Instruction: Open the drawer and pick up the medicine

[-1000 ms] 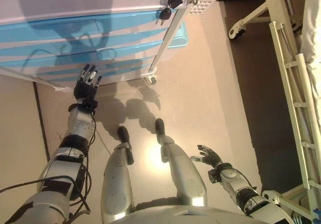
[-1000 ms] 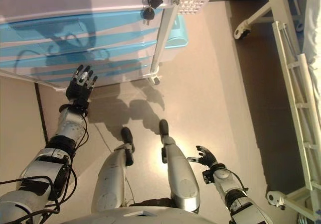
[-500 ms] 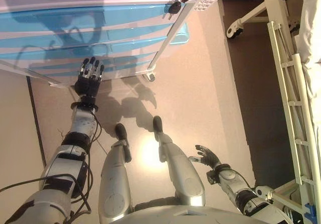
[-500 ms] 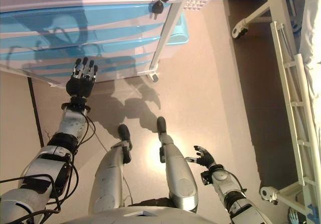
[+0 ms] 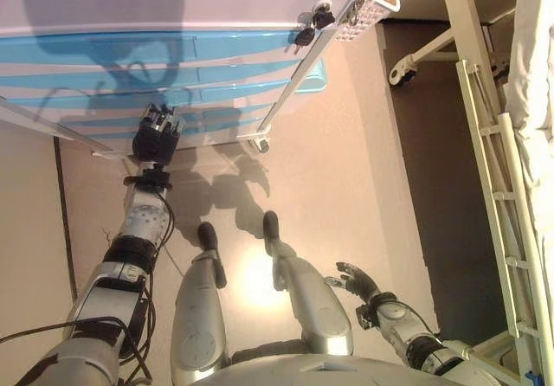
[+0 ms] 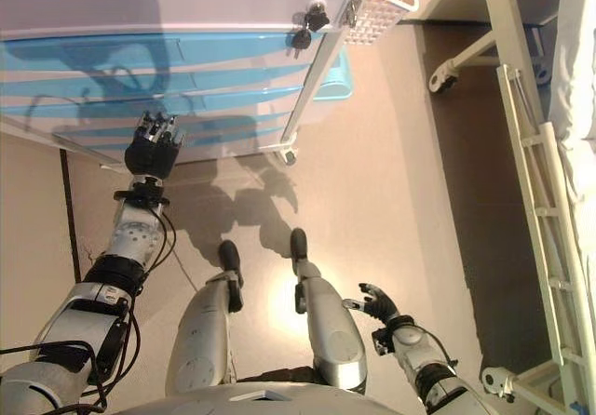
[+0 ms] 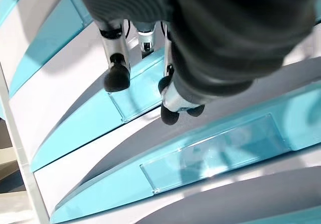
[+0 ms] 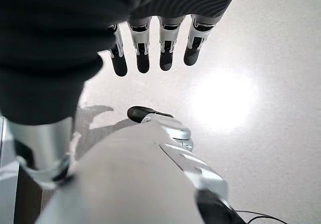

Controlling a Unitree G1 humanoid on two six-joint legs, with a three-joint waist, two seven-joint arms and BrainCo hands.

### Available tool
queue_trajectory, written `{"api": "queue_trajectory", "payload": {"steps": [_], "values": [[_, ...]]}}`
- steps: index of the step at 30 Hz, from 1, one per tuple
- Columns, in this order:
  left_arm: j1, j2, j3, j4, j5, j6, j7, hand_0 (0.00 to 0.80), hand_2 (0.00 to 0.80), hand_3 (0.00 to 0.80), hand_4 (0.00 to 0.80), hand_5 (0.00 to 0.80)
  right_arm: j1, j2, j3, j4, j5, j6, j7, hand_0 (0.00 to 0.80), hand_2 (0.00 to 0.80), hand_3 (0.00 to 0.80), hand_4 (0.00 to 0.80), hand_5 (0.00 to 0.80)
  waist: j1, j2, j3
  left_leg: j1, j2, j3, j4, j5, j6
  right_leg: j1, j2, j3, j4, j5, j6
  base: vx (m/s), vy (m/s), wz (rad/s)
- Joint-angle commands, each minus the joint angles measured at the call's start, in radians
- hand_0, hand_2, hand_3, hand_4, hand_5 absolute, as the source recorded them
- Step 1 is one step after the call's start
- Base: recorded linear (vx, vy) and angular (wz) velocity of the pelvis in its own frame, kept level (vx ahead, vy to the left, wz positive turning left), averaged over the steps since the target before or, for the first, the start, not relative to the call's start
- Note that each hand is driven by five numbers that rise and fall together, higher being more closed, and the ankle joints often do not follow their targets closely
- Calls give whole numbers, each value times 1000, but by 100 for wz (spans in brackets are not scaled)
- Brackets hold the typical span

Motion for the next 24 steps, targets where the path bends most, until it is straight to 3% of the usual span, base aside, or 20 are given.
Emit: {"api": "queue_trajectory", "payload": {"steps": [1, 13, 24], "values": [[-381, 69, 40, -577, 33, -148, -301, 800, 800, 800, 800, 800, 76, 17, 95, -8, -33, 30, 8, 0, 0, 0, 0, 0, 47, 16, -96, 49, -19, -40, -42, -20, -2, 89, 15, -43, 46, -45, -24, 52, -18, 4], [-298, 42, 68, -581, -12, -69, -286, 800, 800, 800, 800, 800, 110, 27, 83, -16, -53, 61, 8, 0, 0, 0, 0, 0, 59, 23, -126, 98, -6, -55, -63, 0, -18, 148, 16, -54, 39, -57, -24, 53, -16, 3], [-160, -33, 87, -576, -48, 8, -254, 800, 800, 800, 800, 800, 132, 36, 74, -29, -80, 75, 13, 0, 0, 0, 0, 0, 75, 29, -128, 119, 2, -70, -66, 12, -28, 185, 18, -55, 29, -56, -17, 11, -3, 1]]}}
